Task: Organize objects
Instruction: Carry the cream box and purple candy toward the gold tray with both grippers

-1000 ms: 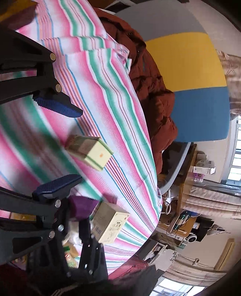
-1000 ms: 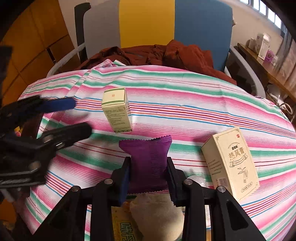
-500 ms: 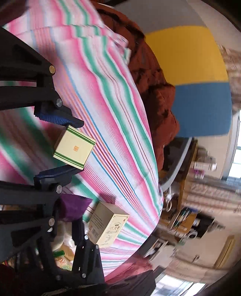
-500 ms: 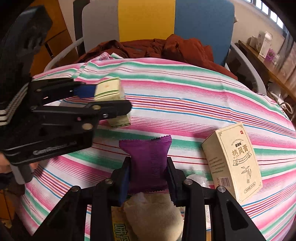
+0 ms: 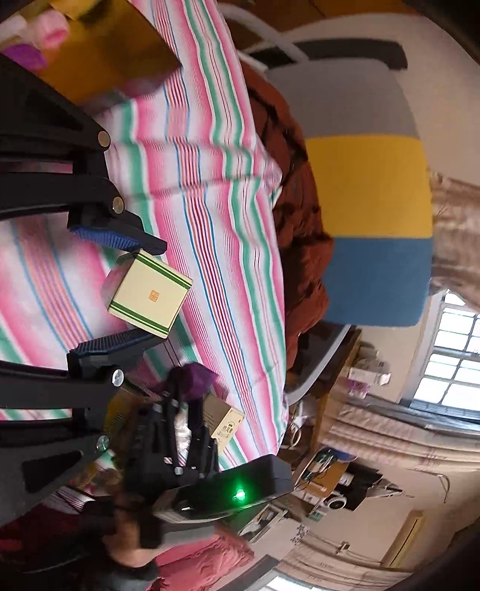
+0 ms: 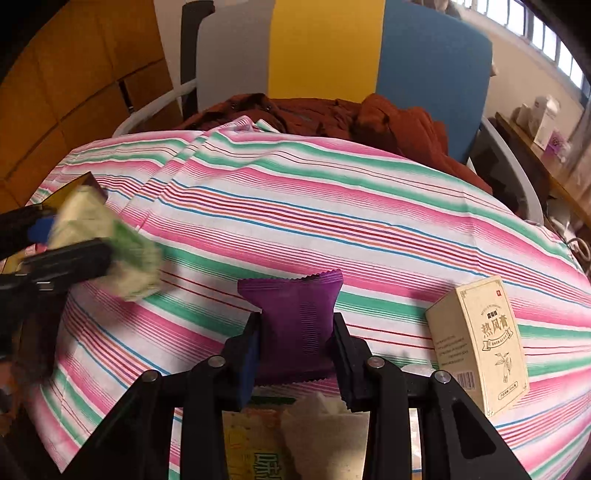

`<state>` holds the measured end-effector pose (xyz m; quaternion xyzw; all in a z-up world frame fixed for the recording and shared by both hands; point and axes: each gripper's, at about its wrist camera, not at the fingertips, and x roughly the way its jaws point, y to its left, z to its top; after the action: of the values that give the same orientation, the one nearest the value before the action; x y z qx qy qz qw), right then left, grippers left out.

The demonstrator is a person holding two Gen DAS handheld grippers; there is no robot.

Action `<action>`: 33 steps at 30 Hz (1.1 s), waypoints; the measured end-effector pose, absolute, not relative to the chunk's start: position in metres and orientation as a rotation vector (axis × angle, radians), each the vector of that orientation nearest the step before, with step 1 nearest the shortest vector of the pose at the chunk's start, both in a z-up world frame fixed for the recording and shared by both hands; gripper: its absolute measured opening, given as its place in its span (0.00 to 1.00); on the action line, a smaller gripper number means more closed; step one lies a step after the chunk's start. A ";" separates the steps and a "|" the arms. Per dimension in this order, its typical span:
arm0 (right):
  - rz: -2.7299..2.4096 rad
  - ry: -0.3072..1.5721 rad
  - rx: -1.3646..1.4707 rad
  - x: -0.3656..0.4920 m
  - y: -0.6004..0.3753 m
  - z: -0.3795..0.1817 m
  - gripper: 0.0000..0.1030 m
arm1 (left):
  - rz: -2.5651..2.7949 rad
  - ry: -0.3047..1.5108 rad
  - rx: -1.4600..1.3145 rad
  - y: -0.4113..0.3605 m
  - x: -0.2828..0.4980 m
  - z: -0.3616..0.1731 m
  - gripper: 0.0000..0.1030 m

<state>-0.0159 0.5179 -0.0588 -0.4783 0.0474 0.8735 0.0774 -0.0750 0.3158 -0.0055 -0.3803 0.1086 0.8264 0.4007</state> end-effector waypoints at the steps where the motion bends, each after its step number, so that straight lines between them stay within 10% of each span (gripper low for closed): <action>1: 2.622 0.147 -1.421 -0.015 0.518 -0.057 0.35 | 2.105 0.269 -0.959 0.306 -0.073 -0.002 0.40; 33: 2.937 0.240 -1.429 -0.015 0.304 -0.008 0.35 | 2.454 -0.029 -1.058 0.052 -0.052 -0.009 0.40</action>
<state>-0.0154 0.3037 -0.0075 -0.4354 0.0730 0.8948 -0.0668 -0.0524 0.0521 -0.0093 -0.3850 -0.0107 0.8932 0.2322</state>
